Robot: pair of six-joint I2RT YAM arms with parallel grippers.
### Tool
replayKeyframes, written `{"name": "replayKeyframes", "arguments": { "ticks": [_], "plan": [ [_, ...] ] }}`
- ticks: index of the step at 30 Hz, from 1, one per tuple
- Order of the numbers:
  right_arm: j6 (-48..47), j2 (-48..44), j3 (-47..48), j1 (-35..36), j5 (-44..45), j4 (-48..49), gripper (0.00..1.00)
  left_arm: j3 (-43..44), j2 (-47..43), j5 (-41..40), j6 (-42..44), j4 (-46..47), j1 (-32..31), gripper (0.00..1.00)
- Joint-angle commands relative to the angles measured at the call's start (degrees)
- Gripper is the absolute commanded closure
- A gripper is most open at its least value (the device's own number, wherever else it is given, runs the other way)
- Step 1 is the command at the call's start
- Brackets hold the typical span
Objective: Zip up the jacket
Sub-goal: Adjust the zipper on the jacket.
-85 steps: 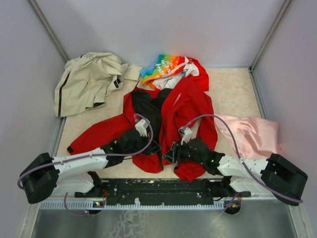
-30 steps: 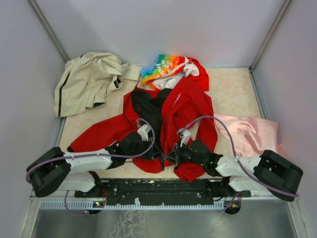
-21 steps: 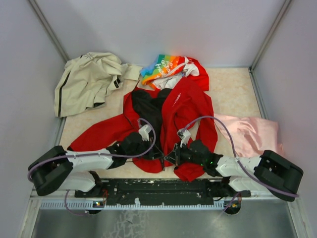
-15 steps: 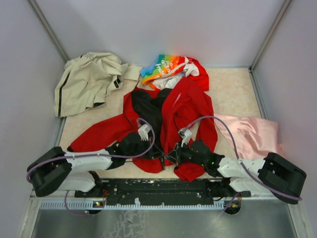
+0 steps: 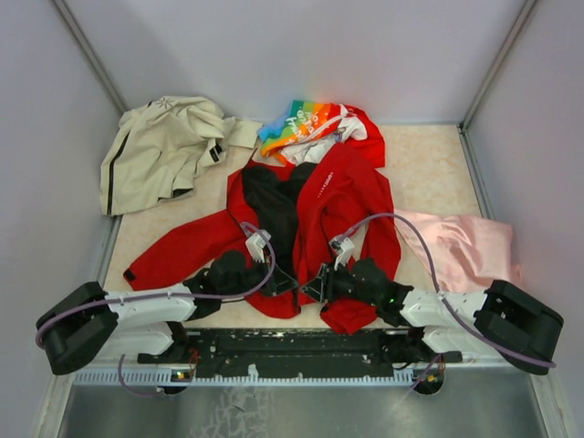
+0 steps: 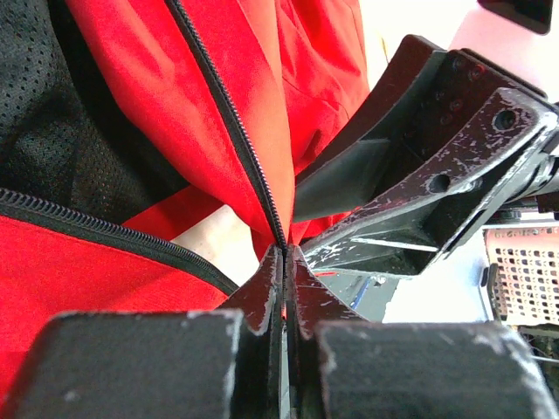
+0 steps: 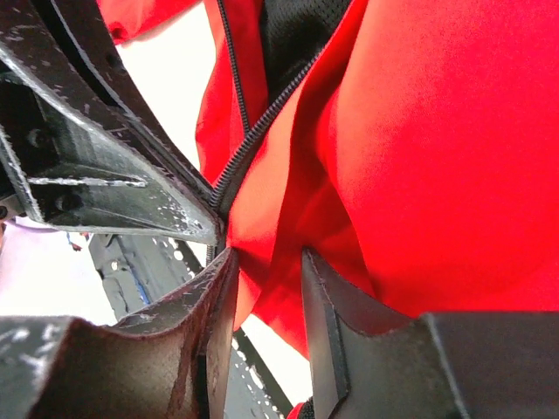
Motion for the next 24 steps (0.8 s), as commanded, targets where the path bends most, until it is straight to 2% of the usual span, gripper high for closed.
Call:
{"name": "replayKeyframes", "arguments": {
  "ticks": [1, 13, 24],
  "plan": [
    [-0.2, 1.9, 0.8, 0.6, -0.3, 4.4, 0.63, -0.9, -1.6, 1.1, 0.9, 5.2, 0.0, 1.0],
    [-0.8, 2.8, 0.0, 0.8, -1.7, 6.0, 0.46, -3.6, -2.4, 0.5, -1.1, 10.6, 0.0, 1.0],
    [-1.1, 4.5, -1.1, 0.8, -4.0, 10.7, 0.42, -7.8, -5.1, -0.8, -5.0, 17.7, 0.0, 1.0]
  ]
}}
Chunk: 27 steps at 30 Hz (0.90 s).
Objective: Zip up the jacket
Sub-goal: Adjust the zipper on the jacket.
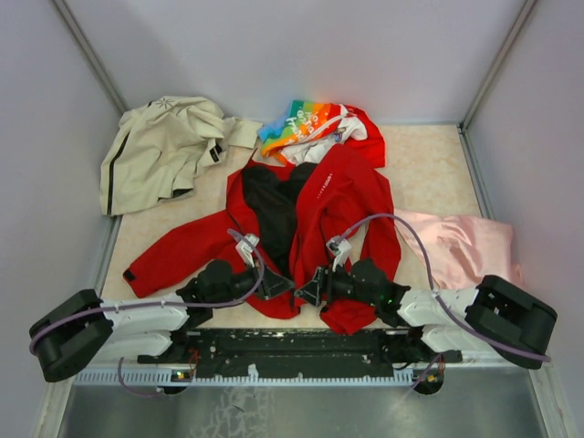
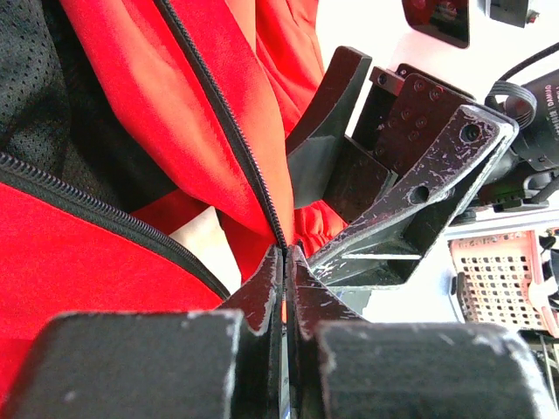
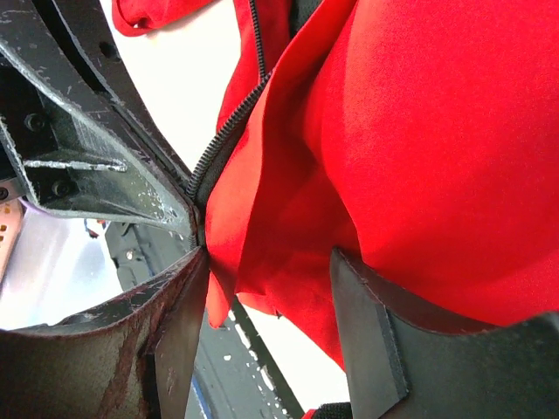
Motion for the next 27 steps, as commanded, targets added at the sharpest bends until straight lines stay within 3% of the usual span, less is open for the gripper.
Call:
{"name": "replayKeyframes", "arguments": {
  "ticks": [1, 19, 27],
  "plan": [
    [-1.1, 0.7, -0.7, 0.7, -1.2, 6.0, 0.42, -1.4, -1.6, -0.2, -2.6, 7.5, -0.1, 1.0],
    [-0.4, 2.0, -1.9, 1.1, -2.8, 13.3, 0.43, -4.8, 5.2, 2.3, -9.3, 24.0, -0.1, 1.0],
    [-0.4, 1.9, -2.0, 1.2, -3.4, 15.2, 0.6, -5.1, 9.0, 3.0, -10.8, 29.0, -0.1, 1.0]
  ]
}}
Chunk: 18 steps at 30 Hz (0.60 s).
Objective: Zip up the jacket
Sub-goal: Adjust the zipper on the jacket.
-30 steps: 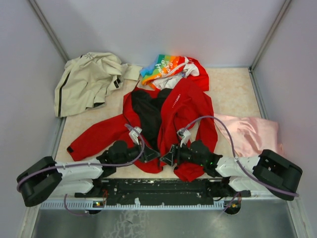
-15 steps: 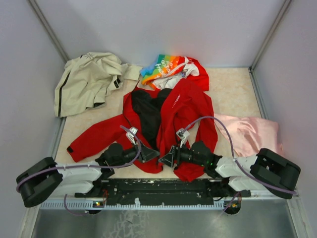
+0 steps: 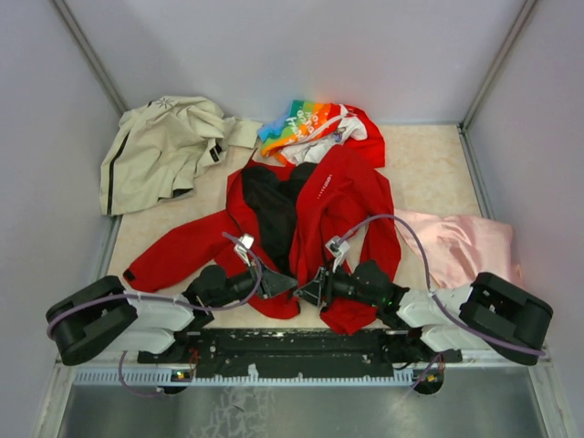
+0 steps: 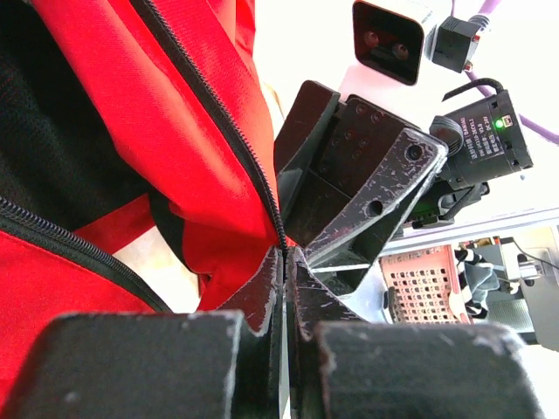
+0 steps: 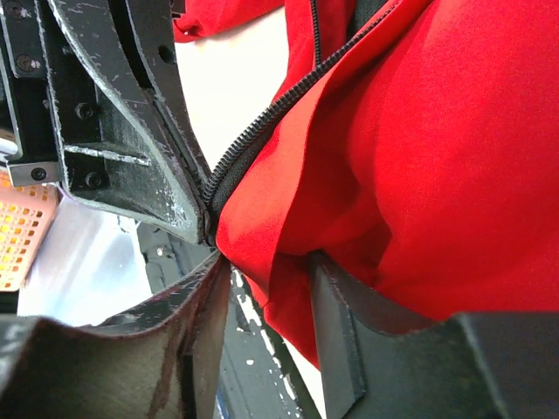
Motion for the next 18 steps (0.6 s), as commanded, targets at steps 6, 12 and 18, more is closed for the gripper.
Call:
{"name": "replayKeyframes", "arguments": {
  "ticks": [6, 12, 18],
  "plan": [
    [-0.4, -1.0, -0.6, 0.9, -0.8, 7.3, 0.78, -1.1, 0.9, 1.1, -1.8, 7.9, -0.1, 1.0],
    [-0.9, -3.3, -1.1, 0.9, -0.8, 6.4, 0.98, -1.4, -0.5, -0.1, -0.4, 5.9, -0.1, 0.99],
    [-1.5, -6.8, -0.9, 0.9, -0.2, 2.1, 1.0, -1.1, -8.1, -2.4, 3.6, -5.1, -0.1, 0.74]
  ]
}}
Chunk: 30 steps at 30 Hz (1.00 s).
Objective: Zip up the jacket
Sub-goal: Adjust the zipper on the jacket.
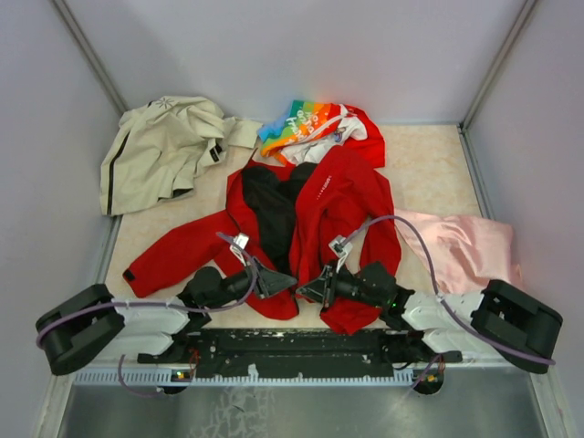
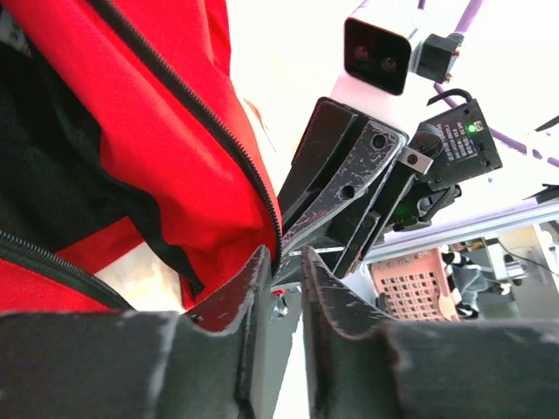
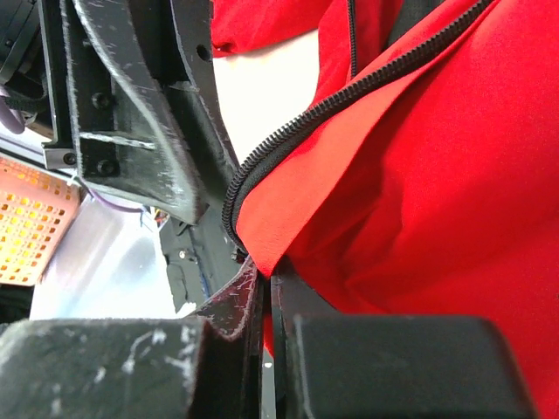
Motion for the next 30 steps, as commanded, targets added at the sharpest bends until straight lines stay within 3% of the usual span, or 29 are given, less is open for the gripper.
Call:
{"name": "replayKeyframes", "arguments": {
  "ticks": [1, 4, 10, 18, 30],
  "plan": [
    [-1.4, -3.6, 0.3, 0.8, 1.3, -0.5, 1.0, 0.0, -7.4, -2.3, 4.5, -9.1, -0.1, 0.69],
    [-1.1, -5.2, 1.4, 0.8, 2.1, -4.3, 1.0, 1.0, -14.1, -3.8, 7.6, -20.3, -0.1, 0.59],
    [0.5, -7.5, 4.2, 0.9, 4.2, -12.9, 1.0, 0.1, -23.6, -4.4, 10.3, -30.1, -0.2, 0.48],
    [-0.3, -7.7, 8.7, 1.8, 5.9, -21.4, 1.0, 1.4, -22.2, -1.3, 12.7, -29.5, -0.6, 0.41],
    [-2.5, -4.4, 12.7, 4.9, 9.1, -25.8, 1.0, 6.0, -11.7, 1.2, 13.3, -23.9, -0.9, 0.42]
  ]
}}
